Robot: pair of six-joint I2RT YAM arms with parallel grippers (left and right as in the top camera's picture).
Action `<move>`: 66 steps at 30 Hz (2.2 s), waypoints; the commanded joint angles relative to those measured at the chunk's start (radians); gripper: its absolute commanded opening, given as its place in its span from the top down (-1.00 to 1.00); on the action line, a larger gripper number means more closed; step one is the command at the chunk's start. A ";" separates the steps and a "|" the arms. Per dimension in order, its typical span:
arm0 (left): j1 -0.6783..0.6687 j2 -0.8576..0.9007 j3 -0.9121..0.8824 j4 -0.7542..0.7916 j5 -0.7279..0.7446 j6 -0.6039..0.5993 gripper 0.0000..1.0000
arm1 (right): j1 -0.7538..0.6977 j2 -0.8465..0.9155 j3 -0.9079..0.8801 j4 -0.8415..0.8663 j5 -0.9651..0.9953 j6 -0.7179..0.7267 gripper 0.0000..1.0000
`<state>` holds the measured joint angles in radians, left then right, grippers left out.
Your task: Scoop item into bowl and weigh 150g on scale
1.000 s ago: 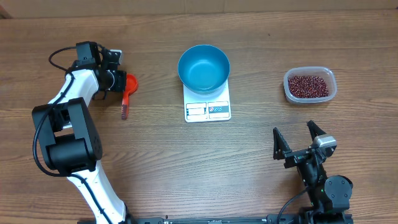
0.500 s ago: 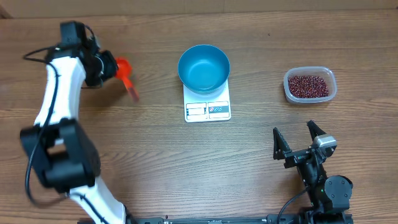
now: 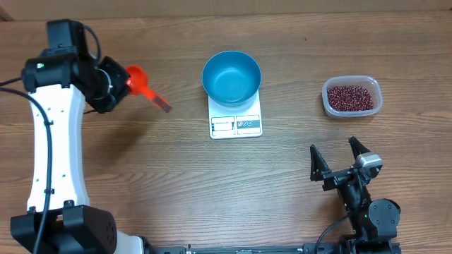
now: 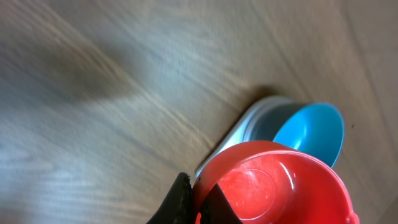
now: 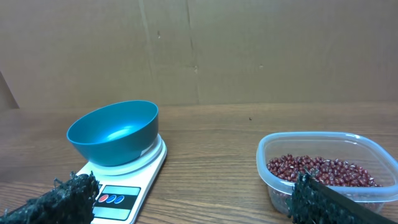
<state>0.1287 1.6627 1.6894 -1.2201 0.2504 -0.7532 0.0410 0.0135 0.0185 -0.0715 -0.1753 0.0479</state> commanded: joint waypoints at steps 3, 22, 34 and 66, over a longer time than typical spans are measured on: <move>-0.071 -0.015 0.004 -0.019 -0.005 -0.092 0.91 | 0.006 -0.011 -0.010 0.004 0.010 -0.004 -1.00; -0.237 -0.015 0.000 -0.002 -0.046 -0.228 0.91 | 0.006 -0.010 -0.010 0.014 -0.097 0.108 -1.00; -0.241 -0.015 0.000 0.023 -0.040 -0.229 0.91 | 0.005 0.078 0.311 -0.236 -0.321 0.207 -1.00; -0.509 -0.015 0.000 0.052 -0.183 -0.586 0.91 | 0.008 0.888 0.808 -0.360 -0.690 0.576 -0.41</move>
<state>-0.3611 1.6623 1.6894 -1.1736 0.1207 -1.2404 0.0410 0.8707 0.7994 -0.4492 -0.8532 0.5385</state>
